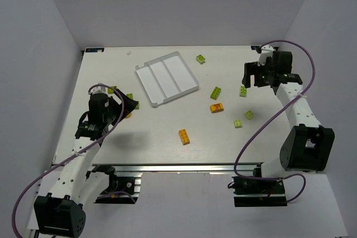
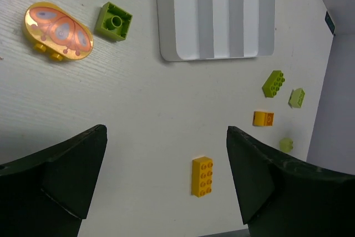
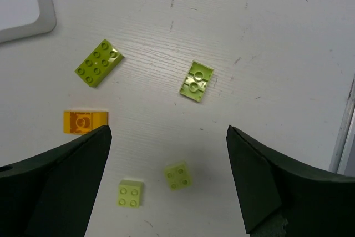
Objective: Sort the legos into containers by color
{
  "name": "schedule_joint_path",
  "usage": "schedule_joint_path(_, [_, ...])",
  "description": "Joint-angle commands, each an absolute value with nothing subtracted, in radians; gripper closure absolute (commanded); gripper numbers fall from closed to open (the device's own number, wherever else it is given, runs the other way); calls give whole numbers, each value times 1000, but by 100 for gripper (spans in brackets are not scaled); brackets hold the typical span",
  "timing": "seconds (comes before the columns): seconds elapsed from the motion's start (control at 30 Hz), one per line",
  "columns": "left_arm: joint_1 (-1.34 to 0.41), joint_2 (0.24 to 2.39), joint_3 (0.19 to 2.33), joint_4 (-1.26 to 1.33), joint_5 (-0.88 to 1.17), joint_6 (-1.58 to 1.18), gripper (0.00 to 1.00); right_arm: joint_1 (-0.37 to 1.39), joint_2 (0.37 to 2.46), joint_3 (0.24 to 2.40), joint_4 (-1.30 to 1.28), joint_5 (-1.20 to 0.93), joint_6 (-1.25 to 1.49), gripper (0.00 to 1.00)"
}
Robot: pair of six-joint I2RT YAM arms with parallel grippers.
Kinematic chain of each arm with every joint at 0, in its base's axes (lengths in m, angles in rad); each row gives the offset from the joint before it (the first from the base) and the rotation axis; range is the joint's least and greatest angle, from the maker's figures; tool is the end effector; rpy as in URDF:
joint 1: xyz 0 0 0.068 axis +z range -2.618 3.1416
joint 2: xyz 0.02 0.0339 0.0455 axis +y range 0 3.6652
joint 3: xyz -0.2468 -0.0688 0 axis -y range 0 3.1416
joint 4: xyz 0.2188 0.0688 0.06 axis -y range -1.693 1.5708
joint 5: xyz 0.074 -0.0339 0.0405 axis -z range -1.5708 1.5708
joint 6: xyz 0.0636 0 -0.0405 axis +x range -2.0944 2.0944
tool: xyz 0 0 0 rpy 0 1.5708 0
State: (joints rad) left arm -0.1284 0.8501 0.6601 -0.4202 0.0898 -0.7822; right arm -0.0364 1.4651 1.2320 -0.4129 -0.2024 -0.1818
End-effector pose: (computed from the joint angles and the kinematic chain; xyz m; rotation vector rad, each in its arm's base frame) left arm 0.1935 -0.0307 0.2378 -0.6709 2.1424 -0.6047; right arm 0.3298 0.0008 0.2847 -0.2709 2.1867 0.1027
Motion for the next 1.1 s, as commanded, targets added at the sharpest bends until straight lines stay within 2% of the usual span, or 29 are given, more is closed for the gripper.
schedule_joint_path(0.0, [-135, 857, 644, -434, 91, -867, 2, -31, 1439, 1233, -422, -378, -327, 11])
schedule_joint_path(0.07, [-135, 867, 638, -440, 84, -908, 2, -23, 1437, 1238, -480, -451, -420, 11])
schedule_joint_path(0.2, [-135, 911, 647, -462, 68, -974, 14, 35, 1445, 1259, -662, -685, -742, 11])
schedule_joint_path(0.23, [-135, 932, 652, -466, 57, -985, 26, 47, 1445, 1258, -676, -701, -791, 11])
schedule_joint_path(0.33, [-135, 969, 676, -502, 43, -1044, 53, 89, 1427, 1221, -670, -770, -854, 11])
schedule_joint_path(0.37, [-135, 988, 681, -526, 29, -1075, 53, 112, 1410, 1209, -658, -773, -851, 11])
schedule_joint_path(0.4, [-135, 995, 696, -541, 20, -1092, 53, 123, 1399, 1178, -599, -773, -836, 11])
schedule_joint_path(0.47, [-135, 1011, 707, -583, -24, -1133, 42, 170, 1385, 1155, -568, -759, -831, 11])
schedule_joint_path(0.53, [-135, 1020, 721, -609, -44, -1169, 32, 195, 1382, 1129, -516, -723, -805, 17])
schedule_joint_path(0.6, [-135, 1051, 741, -640, -80, -1193, 20, 232, 1393, 1114, -491, -687, -776, 35])
schedule_joint_path(0.67, [-135, 1092, 761, -666, -130, -1206, 16, 253, 1407, 1108, -477, -658, -738, 52])
schedule_joint_path(0.77, [-135, 1141, 787, -664, -184, -1206, 14, 273, 1422, 1098, -454, -629, -716, 53])
schedule_joint_path(0.87, [-126, 1224, 810, -638, -241, -1200, 12, 284, 1434, 1097, -442, -601, -701, 46])
schedule_joint_path(1.07, [-117, 1468, 960, -627, -287, -1132, 11, 287, 1431, 1078, -426, -552, -695, 43])
